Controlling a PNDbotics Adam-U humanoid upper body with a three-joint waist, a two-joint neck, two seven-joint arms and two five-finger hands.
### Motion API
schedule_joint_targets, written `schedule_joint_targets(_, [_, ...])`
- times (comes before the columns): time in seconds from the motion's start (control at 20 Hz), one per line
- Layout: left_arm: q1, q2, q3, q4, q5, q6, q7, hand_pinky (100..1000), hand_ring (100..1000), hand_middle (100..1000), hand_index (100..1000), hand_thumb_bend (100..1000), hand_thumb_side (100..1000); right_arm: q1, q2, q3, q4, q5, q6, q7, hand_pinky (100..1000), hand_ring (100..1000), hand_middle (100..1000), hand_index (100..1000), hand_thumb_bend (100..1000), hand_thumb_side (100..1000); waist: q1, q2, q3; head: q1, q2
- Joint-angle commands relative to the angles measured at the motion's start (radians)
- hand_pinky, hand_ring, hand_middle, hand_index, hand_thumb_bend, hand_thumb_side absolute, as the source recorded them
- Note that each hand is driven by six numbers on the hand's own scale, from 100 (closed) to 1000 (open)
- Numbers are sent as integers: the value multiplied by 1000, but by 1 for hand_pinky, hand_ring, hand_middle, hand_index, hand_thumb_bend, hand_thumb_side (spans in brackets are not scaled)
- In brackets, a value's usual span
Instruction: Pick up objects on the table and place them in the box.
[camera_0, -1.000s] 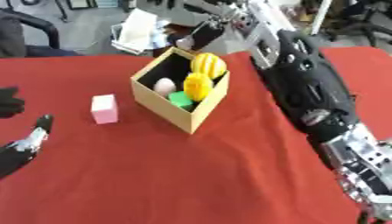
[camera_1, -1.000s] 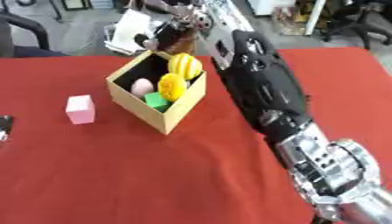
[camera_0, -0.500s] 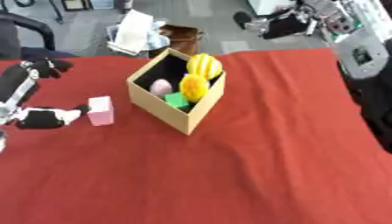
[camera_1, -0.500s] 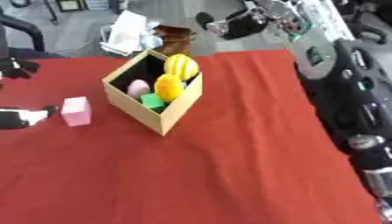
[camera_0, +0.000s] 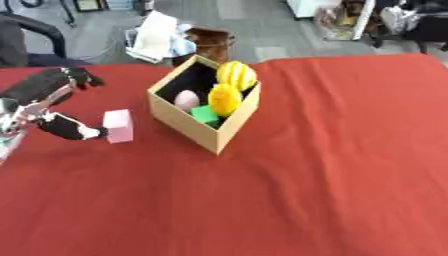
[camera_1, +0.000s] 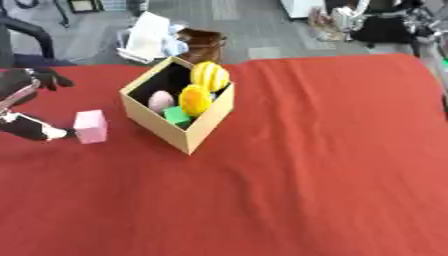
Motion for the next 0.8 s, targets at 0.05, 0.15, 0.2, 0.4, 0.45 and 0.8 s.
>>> schedule_joint_targets(0.05, [-40, -1, 18, 65, -54, -45, -52, 756, 722, 732, 838, 632, 272, 42, -41, -74, -88, -57, 52, -11, 720, 636, 690, 865, 100, 100, 13, -23, -2, 5, -3])
schedule_joint_targets(0.15, [-49, -10, 22, 99, -81, -75, -83, 755, 724, 733, 837, 636, 262, 93, -41, -108, -122, -89, 84, -25, 706, 625, 679, 865, 100, 100, 16, -24, -6, 5, 0])
schedule_joint_targets(0.2, [-54, -14, 26, 114, -90, -87, -99, 755, 724, 733, 837, 637, 262, 119, -41, -121, -140, -105, 100, -33, 705, 625, 678, 865, 100, 100, 16, -25, -6, 4, 1])
schedule_joint_targets(0.4, [-67, -22, 47, 121, -100, -107, -171, 755, 724, 733, 837, 637, 262, 164, -45, -133, -215, -138, 172, -37, 705, 625, 678, 865, 100, 100, 16, -27, -2, -1, 4])
schedule_joint_targets(0.45, [-69, -22, 51, 115, -98, -106, -188, 755, 724, 733, 837, 637, 262, 166, -46, -131, -229, -140, 189, -34, 705, 625, 678, 865, 100, 100, 16, -27, -2, -1, 4])
schedule_joint_targets(0.8, [-98, -91, 99, 141, -104, -45, -125, 754, 714, 742, 857, 634, 264, 198, -19, -140, -263, -150, 247, -36, 695, 612, 663, 857, 100, 148, 19, -27, -21, 4, 8])
